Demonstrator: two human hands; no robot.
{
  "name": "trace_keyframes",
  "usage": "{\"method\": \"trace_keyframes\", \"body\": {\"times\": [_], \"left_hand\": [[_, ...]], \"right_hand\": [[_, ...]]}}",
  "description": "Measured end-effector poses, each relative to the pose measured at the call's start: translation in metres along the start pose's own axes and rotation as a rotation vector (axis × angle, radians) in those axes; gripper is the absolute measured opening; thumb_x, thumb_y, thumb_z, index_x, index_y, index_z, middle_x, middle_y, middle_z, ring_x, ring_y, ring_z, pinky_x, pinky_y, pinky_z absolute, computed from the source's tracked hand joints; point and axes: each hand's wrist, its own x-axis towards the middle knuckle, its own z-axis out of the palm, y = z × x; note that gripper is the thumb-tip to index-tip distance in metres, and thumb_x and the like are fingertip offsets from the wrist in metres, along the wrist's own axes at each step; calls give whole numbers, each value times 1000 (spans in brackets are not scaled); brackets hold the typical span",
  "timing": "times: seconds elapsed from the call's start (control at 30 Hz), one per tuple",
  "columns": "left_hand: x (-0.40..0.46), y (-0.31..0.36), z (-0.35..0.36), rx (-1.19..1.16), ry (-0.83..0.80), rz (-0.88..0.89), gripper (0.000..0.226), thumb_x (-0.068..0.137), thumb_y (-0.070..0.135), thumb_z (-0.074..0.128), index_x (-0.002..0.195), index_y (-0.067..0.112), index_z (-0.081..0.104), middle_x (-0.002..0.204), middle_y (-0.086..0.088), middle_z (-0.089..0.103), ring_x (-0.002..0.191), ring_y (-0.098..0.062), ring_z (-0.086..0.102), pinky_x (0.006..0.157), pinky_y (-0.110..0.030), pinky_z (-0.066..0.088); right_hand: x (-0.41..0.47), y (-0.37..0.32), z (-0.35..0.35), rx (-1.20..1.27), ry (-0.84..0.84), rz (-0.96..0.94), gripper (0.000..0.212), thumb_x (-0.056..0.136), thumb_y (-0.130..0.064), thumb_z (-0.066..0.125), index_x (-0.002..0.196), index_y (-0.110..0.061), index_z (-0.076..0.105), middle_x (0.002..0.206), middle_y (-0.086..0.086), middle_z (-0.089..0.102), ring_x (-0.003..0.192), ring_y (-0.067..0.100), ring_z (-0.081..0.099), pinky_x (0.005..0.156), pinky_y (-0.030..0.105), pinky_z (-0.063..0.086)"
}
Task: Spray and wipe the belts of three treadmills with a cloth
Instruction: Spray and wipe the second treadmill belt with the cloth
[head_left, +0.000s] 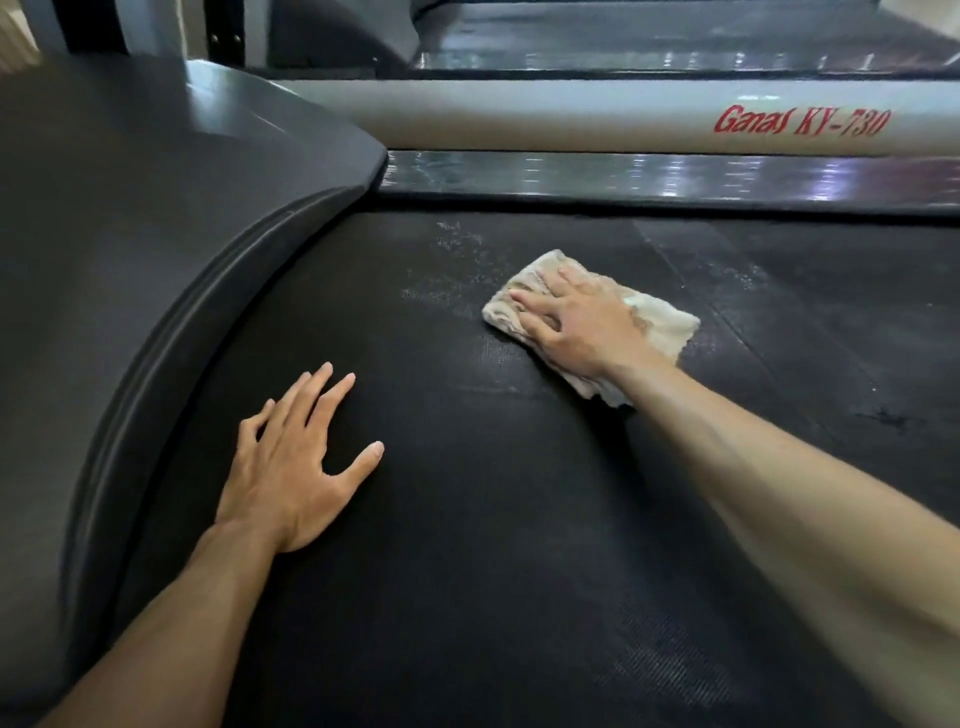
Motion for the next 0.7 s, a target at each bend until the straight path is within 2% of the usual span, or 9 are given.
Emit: {"method": "trace_keyframes", "body": {"times": [0.07, 0.17, 0.2, 0.27, 0.4, 0.5, 0.6, 0.7], "left_hand": [[0, 0, 0, -7, 5, -2, 92, 81, 82, 11, 161, 37, 11, 168, 18, -3, 154, -2, -6, 126, -38, 6], [-1, 0, 0, -13, 6, -7, 91, 81, 82, 12, 161, 38, 9, 168, 19, -5, 153, -1, -8, 126, -38, 5], [-1, 0, 0, -7, 4, -6, 91, 80, 82, 11, 160, 39, 8, 167, 20, -6, 153, -1, -9, 126, -38, 5], [0, -1, 1, 5, 4, -10, 91, 80, 82, 10, 160, 39, 6, 167, 19, -7, 153, -1, -9, 126, -37, 5], [-1, -1, -1, -1, 11, -14, 90, 81, 81, 12, 160, 40, 6, 167, 21, -8, 152, 1, -12, 126, -36, 3], [-1, 1, 0, 0, 4, -25, 89, 81, 81, 12, 160, 41, 4, 166, 23, -12, 151, 3, -15, 126, -34, 1], [-2, 0, 1, -14, 4, -14, 88, 82, 80, 14, 160, 40, 6, 167, 22, -9, 152, 2, -13, 125, -33, 1], [-1, -1, 0, -7, 8, -11, 89, 81, 81, 13, 160, 40, 7, 167, 20, -9, 153, 1, -12, 125, -34, 3]], "right_hand": [[-9, -15, 5, 43, -24, -78, 54, 98, -66, 24, 149, -57, 41, 170, -9, 22, 159, 16, 8, 126, 52, 8], [-49, -2, 4, 117, -1, -266, 55, 97, -67, 28, 146, -54, 47, 167, -12, 27, 158, 10, 11, 128, 43, 10], [-54, 10, 1, 134, 17, -276, 53, 97, -65, 31, 145, -52, 50, 166, -11, 30, 158, 10, 13, 128, 41, 11], [-41, 26, -3, 135, 34, -180, 53, 96, -62, 33, 144, -51, 52, 166, -8, 32, 157, 13, 18, 128, 43, 15], [23, 0, -1, 9, -11, 15, 61, 94, -69, 19, 150, -56, 38, 171, -4, 23, 159, 20, 11, 127, 50, 12], [17, -35, 8, 36, -23, -87, 59, 94, -67, 20, 149, -58, 39, 170, -9, 23, 159, 17, 8, 126, 51, 8], [-29, -31, 9, 105, -40, -271, 57, 94, -69, 21, 146, -60, 41, 169, -14, 21, 159, 9, 6, 128, 44, 6], [-35, 1, 4, 128, -10, -229, 56, 94, -67, 26, 145, -57, 46, 168, -13, 26, 158, 10, 10, 128, 46, 12]]}}
